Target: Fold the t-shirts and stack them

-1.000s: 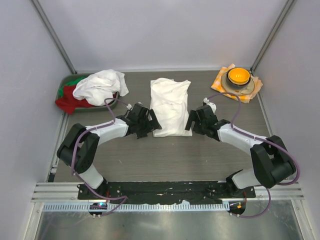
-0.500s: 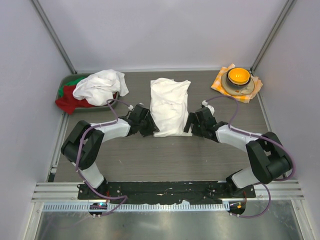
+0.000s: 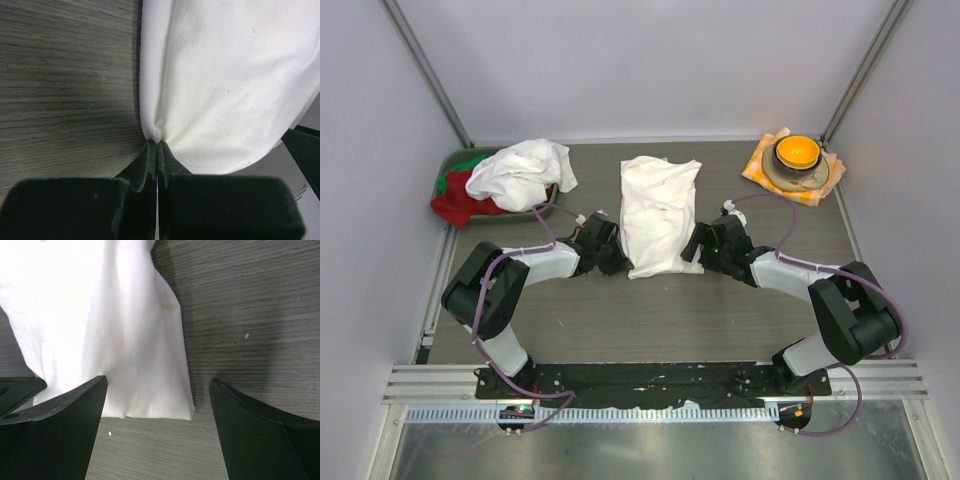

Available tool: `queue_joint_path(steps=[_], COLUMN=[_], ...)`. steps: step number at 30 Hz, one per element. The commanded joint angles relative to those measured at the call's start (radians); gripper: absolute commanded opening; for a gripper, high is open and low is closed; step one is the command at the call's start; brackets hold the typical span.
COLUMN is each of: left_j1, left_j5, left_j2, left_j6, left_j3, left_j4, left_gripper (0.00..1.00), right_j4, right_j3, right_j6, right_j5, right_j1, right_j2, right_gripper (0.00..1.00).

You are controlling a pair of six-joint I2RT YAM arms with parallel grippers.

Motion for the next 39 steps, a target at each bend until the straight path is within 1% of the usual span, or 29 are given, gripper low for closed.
queue_joint_path(steps=[1, 3, 4, 6, 7, 9, 10, 12, 13, 14, 18, 21, 22, 24, 25, 27, 28, 29, 31, 32, 34, 35, 36, 37, 38, 39], left_j1=[0.0, 0.0, 0.0, 0.0, 0.001, 0.0, 0.0, 0.0, 0.0, 0.0, -0.023, -0.054, -0.062, -0.094, -0.109, -0.157, -0.176, -0.216, -0.259, -0.302, -0.348, -0.396, -0.42, -0.442, -0.481, -0.499], left_j5=[-0.019, -0.021, -0.022, -0.022, -0.022, -0.022, -0.024, -0.013, -0.012, -0.006, -0.012, -0.038, -0.039, -0.047, -0.059, -0.073, -0.073, -0.122, -0.153, -0.182, -0.211, -0.231, -0.264, -0.28, -0.292, -0.32], left_j2=[0.015, 0.009, 0.006, -0.008, -0.014, -0.034, -0.041, -0.06, -0.066, -0.074, -0.126, -0.156, -0.176, -0.21, -0.253, -0.297, -0.355, -0.383, -0.442, -0.498, -0.546, -0.59, -0.607, -0.626, -0.638, -0.665], left_j6=[0.006, 0.007, 0.007, 0.006, 0.007, 0.004, 0.002, 0.002, 0.001, -0.002, -0.005, -0.034, -0.04, -0.065, -0.077, -0.115, -0.129, -0.142, -0.183, -0.2, -0.244, -0.26, -0.275, -0.309, -0.32, -0.329], left_j3=[-0.038, -0.041, -0.043, -0.047, -0.049, -0.058, -0.063, -0.077, -0.083, -0.09, -0.152, -0.207, -0.221, -0.259, -0.273, -0.301, -0.307, -0.319, -0.324, -0.327, -0.33, -0.327, -0.327, -0.325, -0.318, -0.313], left_j4=[-0.057, -0.061, -0.062, -0.068, -0.073, -0.076, -0.074, -0.076, -0.073, -0.067, -0.064, -0.062, -0.062, -0.064, -0.065, -0.09, -0.105, -0.119, -0.177, -0.192, -0.249, -0.271, -0.289, -0.324, -0.335, -0.346], left_gripper=[0.0, 0.0, 0.0, 0.0, 0.0, 0.0, 0.0, 0.0, 0.0, 0.0, 0.0, 0.0, 0.0, 0.0, 0.0, 0.0, 0.0, 0.0, 0.0, 0.0, 0.0, 0.0, 0.0, 0.0, 0.0, 0.0], right_j4=[0.044, 0.055, 0.062, 0.068, 0.078, 0.088, 0.095, 0.102, 0.104, 0.105, 0.108, 0.089, 0.064, 0.011, -0.005, -0.109, -0.137, -0.166, -0.246, -0.273, -0.35, -0.373, -0.419, -0.441, -0.457, -0.48], right_j3=[-0.05, -0.06, -0.065, -0.08, -0.086, -0.103, -0.106, -0.114, -0.114, -0.113, -0.137, -0.181, -0.206, -0.226, -0.237, -0.243, -0.246, -0.247, -0.251, -0.251, -0.244, -0.241, -0.238, -0.229, -0.223, -0.218], right_j6=[0.059, 0.063, 0.068, 0.069, 0.074, 0.079, 0.077, 0.076, 0.077, 0.073, 0.068, 0.086, 0.094, 0.123, 0.134, 0.167, 0.181, 0.19, 0.223, 0.235, 0.25, 0.267, 0.276, 0.286, 0.296, 0.298], right_j5=[-0.081, -0.083, -0.084, -0.087, -0.087, -0.084, -0.081, -0.074, -0.072, -0.069, -0.066, -0.057, -0.023, 0.018, 0.037, 0.096, 0.112, 0.123, 0.159, 0.173, 0.205, 0.213, 0.222, 0.242, 0.25, 0.256], right_j1=[0.015, 0.018, 0.018, 0.018, 0.018, 0.018, 0.018, 0.018, 0.018, 0.018, 0.037, 0.067, 0.095, 0.138, 0.191, 0.248, 0.302, 0.325, 0.386, 0.409, 0.439, 0.469, 0.482, 0.497, 0.515, 0.523], right_j2=[0.022, 0.031, 0.037, 0.054, 0.059, 0.076, 0.08, 0.1, 0.107, 0.113, 0.108, 0.038, -0.019, -0.077, -0.15, -0.223, -0.289, -0.326, -0.387, -0.448, -0.501, -0.546, -0.57, -0.59, -0.607, -0.639], right_gripper=[0.85, 0.76, 0.66, 0.57, 0.46, 0.37, 0.28, 0.19, 0.06, 0.01, 0.01, 0.01, 0.01, 0.01, 0.01, 0.01, 0.01, 0.01, 0.01, 0.01, 0.01, 0.01, 0.01, 0.01, 0.01, 0.01])
